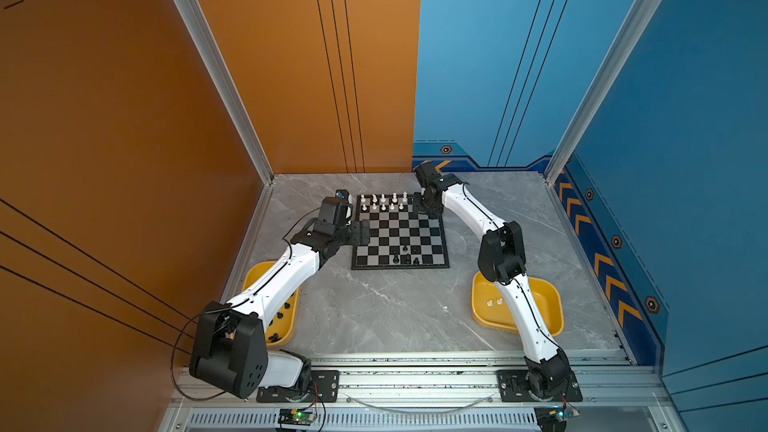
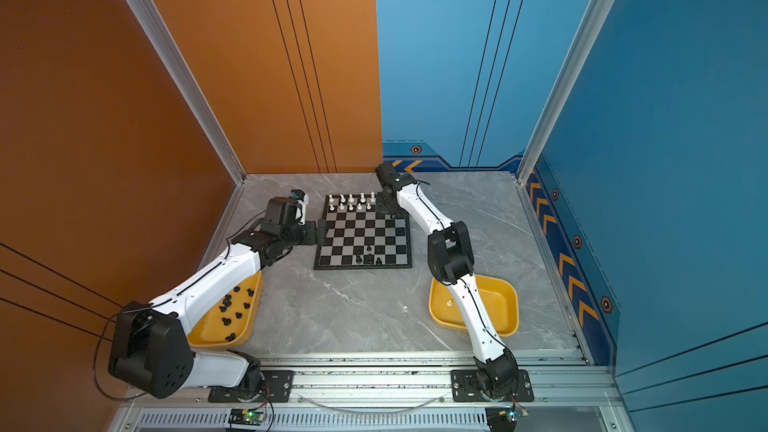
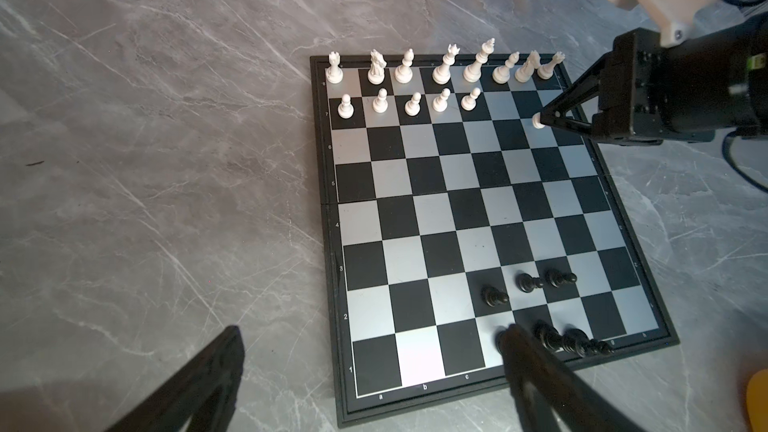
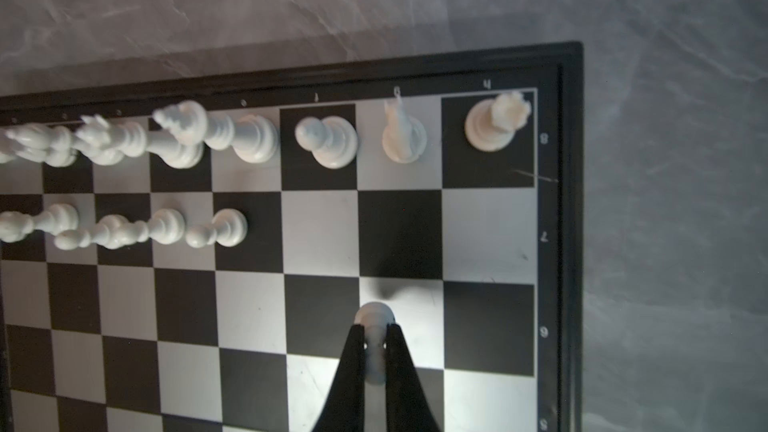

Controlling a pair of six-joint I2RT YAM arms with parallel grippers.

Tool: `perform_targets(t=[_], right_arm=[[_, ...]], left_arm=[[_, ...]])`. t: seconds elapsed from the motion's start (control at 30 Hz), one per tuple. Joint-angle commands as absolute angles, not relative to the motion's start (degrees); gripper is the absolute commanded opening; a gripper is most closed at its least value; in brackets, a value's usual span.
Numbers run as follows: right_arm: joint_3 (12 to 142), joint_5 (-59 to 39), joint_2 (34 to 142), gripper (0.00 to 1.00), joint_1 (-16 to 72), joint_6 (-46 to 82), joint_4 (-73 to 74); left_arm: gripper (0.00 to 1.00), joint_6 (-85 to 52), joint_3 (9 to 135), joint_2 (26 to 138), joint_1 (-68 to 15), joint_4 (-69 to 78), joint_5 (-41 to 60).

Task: Set up the chess pieces on the board
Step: 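Lift the white pawn with the right gripper and carry it to the board's far rows, then lower the white pawn onto the empty square in the pawn row, then open the right gripper and lift it away from the placed pawn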

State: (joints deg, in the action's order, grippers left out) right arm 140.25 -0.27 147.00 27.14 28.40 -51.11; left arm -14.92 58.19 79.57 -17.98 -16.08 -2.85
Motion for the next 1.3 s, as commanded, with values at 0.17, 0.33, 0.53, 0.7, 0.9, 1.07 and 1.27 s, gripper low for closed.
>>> perform_targets(t=[0.17, 0.33, 0.53, 0.7, 0.9, 1.07, 1.27], right_arm=[[146.9, -1.5, 150.8, 0.11, 27.7, 26.8, -47.6], [148.3, -2.0, 152.4, 0.11, 27.7, 27.4, -46.7], [148.4, -2.3, 153.1, 0.11, 27.7, 27.2, -47.6], [148.4, -2.6, 153.1, 0.12, 27.6, 27.0, -47.9], [148.3, -2.6, 153.4, 0.15, 27.6, 26.8, -48.4], [148.4, -2.5, 153.4, 0.17, 27.6, 26.2, -48.9], [148.6, -2.5, 153.5, 0.24, 27.7, 26.0, -48.8]], left_arm=[[0.98, -15.6, 60.9, 82.0, -16.6, -15.7, -0.4], [0.98, -15.5, 61.4, 82.3, -15.8, -15.6, 0.2], [0.98, -15.8, 62.0, 82.8, -15.2, -15.7, 0.7], [0.98, -16.3, 61.8, 82.8, -15.1, -15.5, 0.9], [0.99, -16.7, 61.0, 82.0, -15.1, -15.4, 0.9], [0.99, -17.0, 60.0, 81.1, -14.8, -15.0, 0.8], [0.99, -17.3, 59.6, 80.5, -14.6, -15.0, 0.8]])
